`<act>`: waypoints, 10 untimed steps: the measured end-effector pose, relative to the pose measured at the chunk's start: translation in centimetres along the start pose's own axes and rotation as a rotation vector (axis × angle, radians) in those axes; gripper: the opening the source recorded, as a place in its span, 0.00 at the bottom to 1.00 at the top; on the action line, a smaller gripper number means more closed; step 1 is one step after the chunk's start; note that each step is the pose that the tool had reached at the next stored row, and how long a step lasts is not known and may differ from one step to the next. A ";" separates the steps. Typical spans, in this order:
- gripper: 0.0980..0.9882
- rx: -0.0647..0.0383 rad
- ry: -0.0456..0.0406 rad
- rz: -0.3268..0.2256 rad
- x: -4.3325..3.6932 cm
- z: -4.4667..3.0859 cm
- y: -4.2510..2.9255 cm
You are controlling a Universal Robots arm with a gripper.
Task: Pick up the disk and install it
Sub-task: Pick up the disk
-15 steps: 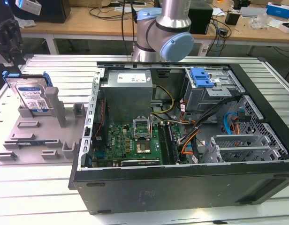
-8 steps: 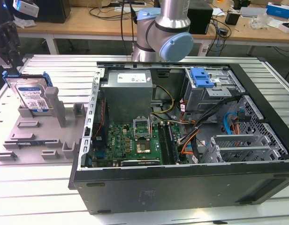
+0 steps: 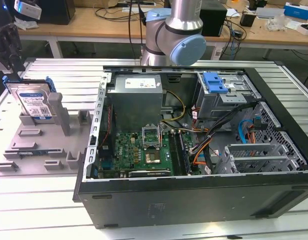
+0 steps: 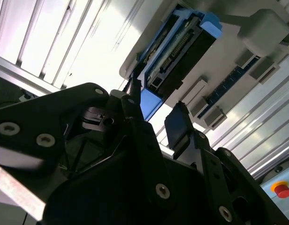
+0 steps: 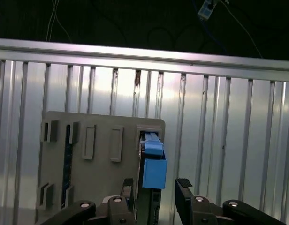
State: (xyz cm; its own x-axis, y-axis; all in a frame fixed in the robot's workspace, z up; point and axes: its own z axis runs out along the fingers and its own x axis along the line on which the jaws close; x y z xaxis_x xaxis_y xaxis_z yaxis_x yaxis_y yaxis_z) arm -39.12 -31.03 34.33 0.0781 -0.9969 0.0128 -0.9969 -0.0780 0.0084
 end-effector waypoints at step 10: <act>0.43 0.000 0.0002 0.004 -0.01 0.55 0.49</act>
State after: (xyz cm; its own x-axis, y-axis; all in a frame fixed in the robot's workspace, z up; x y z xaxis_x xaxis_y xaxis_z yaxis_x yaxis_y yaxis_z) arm -39.61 -31.07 33.79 0.0740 -0.9972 0.0130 -0.9972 -0.0739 0.0088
